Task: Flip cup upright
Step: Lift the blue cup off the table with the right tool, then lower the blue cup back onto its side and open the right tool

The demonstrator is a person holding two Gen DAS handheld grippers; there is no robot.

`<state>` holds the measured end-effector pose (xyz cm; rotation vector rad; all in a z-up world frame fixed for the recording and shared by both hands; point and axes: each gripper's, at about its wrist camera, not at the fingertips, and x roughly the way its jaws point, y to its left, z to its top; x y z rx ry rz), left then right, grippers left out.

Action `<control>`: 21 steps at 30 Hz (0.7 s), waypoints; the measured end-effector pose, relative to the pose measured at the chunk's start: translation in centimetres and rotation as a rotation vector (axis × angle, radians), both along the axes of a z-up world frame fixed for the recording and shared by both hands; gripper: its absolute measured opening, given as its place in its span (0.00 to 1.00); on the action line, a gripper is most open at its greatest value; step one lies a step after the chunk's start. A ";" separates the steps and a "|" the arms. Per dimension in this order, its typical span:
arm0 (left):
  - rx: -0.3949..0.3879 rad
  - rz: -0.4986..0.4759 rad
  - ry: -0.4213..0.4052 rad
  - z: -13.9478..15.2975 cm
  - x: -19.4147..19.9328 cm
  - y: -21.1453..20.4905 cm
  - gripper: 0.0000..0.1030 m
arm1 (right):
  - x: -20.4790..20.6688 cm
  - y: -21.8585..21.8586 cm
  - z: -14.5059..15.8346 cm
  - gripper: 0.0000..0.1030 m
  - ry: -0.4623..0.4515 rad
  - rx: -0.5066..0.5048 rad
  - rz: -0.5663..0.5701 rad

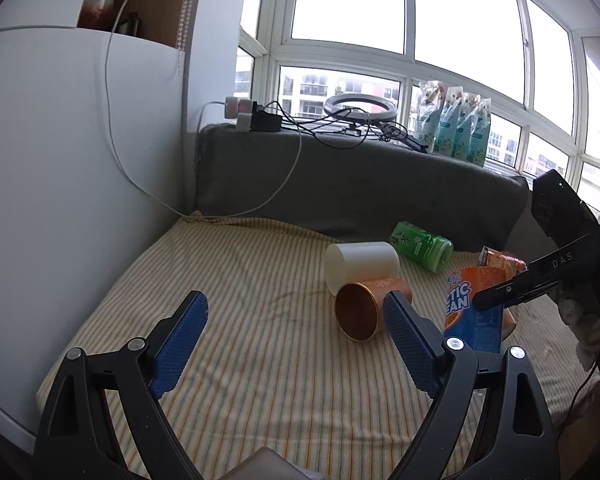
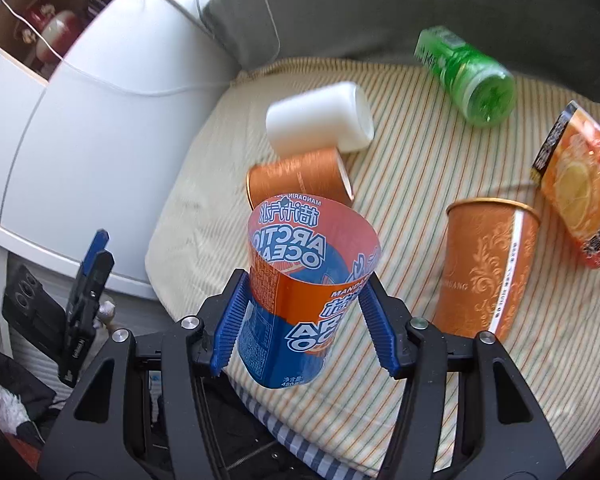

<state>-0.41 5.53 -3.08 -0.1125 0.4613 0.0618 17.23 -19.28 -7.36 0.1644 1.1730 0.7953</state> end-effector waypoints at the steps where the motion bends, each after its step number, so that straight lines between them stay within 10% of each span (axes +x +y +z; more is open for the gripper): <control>1: -0.004 -0.014 0.013 -0.1 0.2 -0.2 0.87 | 0.1 0.4 -0.3 0.57 -0.003 -0.019 0.007; 21: -0.077 -0.125 0.150 -1.1 2.0 -1.5 0.87 | 2.1 3.8 -4.3 0.63 0.039 -0.059 0.024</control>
